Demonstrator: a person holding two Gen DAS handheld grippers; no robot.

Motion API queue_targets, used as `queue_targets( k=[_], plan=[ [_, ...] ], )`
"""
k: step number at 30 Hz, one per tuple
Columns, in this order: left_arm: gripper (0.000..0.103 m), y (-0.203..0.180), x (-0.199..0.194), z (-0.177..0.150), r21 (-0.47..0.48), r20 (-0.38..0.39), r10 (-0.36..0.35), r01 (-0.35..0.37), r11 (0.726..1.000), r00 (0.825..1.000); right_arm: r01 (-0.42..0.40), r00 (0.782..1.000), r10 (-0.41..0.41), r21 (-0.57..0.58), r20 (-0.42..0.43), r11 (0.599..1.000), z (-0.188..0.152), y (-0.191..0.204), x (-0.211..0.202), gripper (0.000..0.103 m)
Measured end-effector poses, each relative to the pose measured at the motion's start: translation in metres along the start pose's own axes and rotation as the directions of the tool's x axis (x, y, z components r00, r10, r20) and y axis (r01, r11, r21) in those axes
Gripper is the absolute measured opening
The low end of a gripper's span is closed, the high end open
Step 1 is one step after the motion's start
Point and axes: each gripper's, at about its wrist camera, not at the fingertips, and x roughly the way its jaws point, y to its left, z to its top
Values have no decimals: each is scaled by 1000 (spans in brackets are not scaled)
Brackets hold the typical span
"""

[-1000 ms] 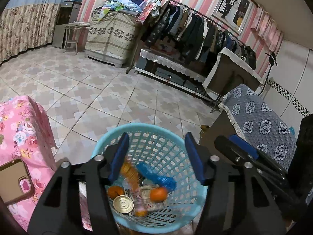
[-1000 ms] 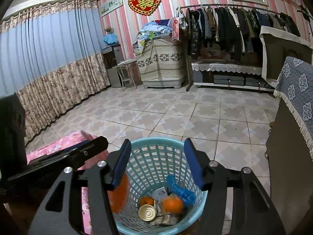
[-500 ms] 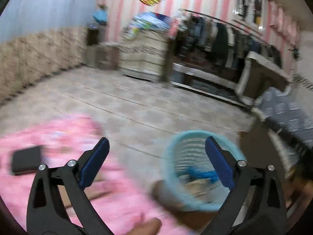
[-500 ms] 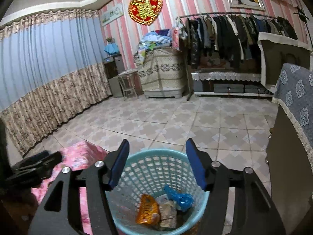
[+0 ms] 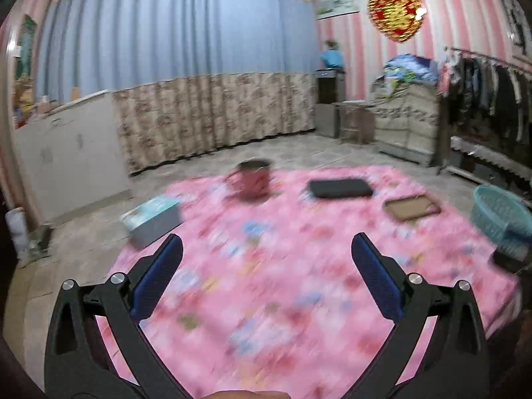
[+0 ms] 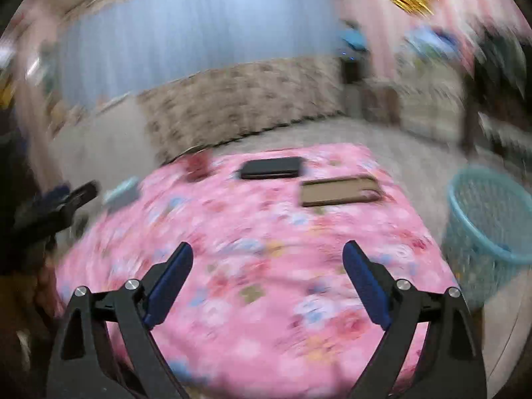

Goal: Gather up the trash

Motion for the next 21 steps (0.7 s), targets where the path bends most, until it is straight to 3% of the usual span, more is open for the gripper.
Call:
queue_targets(
  k=[2,5,7,9,13,15,17,21],
  plan=[
    [98,14,-17,-4,-67,44,23,-20,998,999,23,995,-16,-78,100,997,-8,15,-15,99],
    [98,17,-22,-19,-61,65,86,-82,995,994,80,997,-75,-186,36,979,-23,19,-1,99],
    [98,17,-29,-24,-122,85,48,-38,992,995,70,997,-64,-142,41,987,-19,12,0,99],
    [98,15,-30,-29,-128,96,66,-53,990,993,89,996,-88,-64,25,994,-17,-2,4,99],
    [98,5,-21,-42,-26,87,114,-112,993,990,141,990,-142,-107,0,984,-23,-25,3,99],
    [98,12,-23,-43,-31,90,92,-90,995,992,115,993,-115,-5,-13,993,-20,-45,2,99],
    [98,28,-30,-45,-115,105,57,-45,992,993,117,993,-116,104,-11,988,-18,-60,-1,99],
    [98,31,-27,-47,-113,94,102,-91,989,990,148,988,-149,16,29,989,-19,-48,-3,99]
  ],
)
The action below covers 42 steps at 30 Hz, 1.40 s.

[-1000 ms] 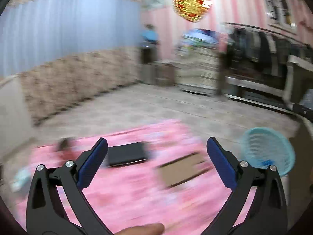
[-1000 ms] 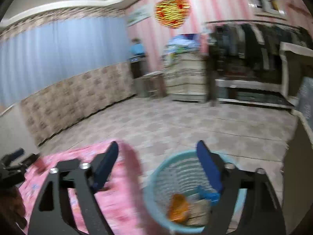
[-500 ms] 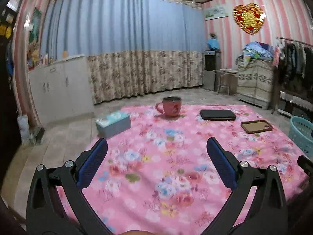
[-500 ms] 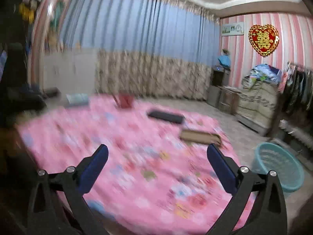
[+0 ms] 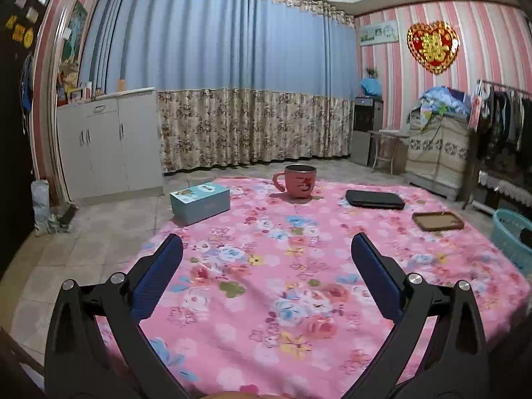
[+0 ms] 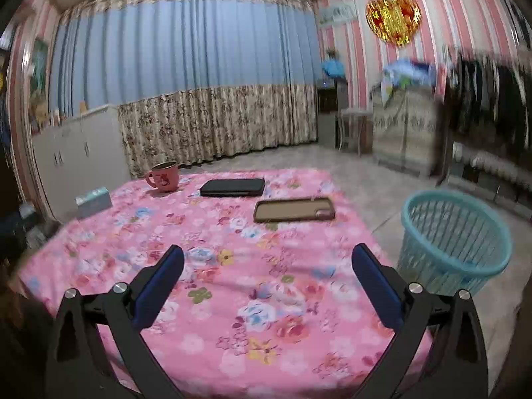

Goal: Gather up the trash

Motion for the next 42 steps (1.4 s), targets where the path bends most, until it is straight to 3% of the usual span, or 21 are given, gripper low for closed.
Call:
queue_targets(
  k=[7,11,15,42],
  plan=[
    [98,15,3,0,-97,-10,-35,34,995,999,-17,1000,17,17,18,1000,0,4,-7,99],
    [98,-9,2,-4,-14,1,-39,39,999,999,-29,999,31,-51,21,998,-1,22,-5,99],
    [98,-21,2,-6,34,4,-49,49,998,999,-21,1000,22,-38,19,999,0,21,-4,99],
    [98,-23,9,-9,9,-31,-74,74,997,997,-16,1000,16,-32,0,999,-2,19,-3,99]
  ],
)
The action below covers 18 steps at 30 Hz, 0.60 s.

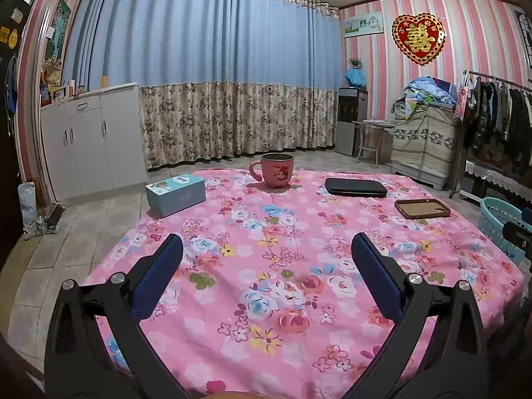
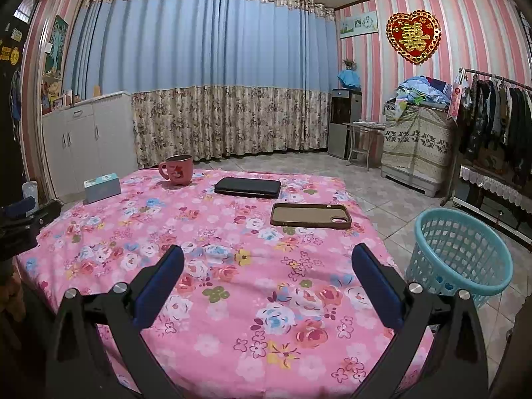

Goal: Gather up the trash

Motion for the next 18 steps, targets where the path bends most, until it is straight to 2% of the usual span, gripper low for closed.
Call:
queue_targets(
  k=[18],
  plan=[
    [98,-1,0,0,-1,0,-7,7,1000,1000,4,1000,-4,-12,-1,1000,-1,4,0,99]
  ],
)
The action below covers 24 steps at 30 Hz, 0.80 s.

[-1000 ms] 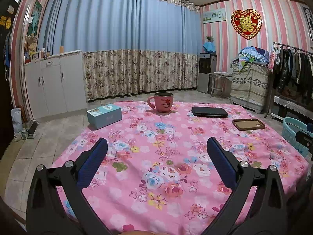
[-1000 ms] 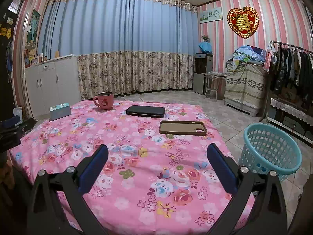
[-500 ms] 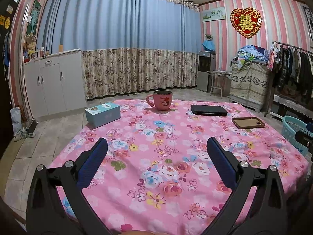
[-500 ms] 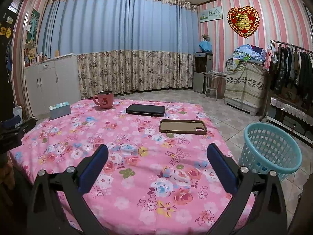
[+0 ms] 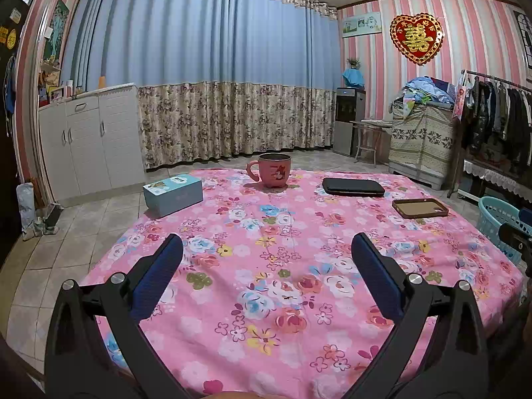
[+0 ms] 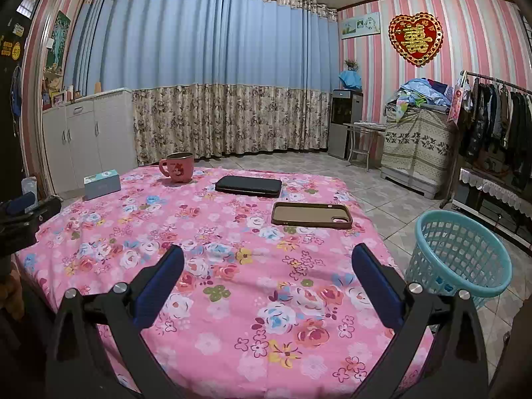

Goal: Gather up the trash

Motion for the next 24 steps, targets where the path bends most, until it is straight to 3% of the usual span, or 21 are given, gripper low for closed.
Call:
queue_targets(
  k=[24],
  plan=[
    [98,-2,0,0,5,3,-5,5,1000,1000,4,1000,-4,4,-3,1000,0,2,3,99]
  ],
)
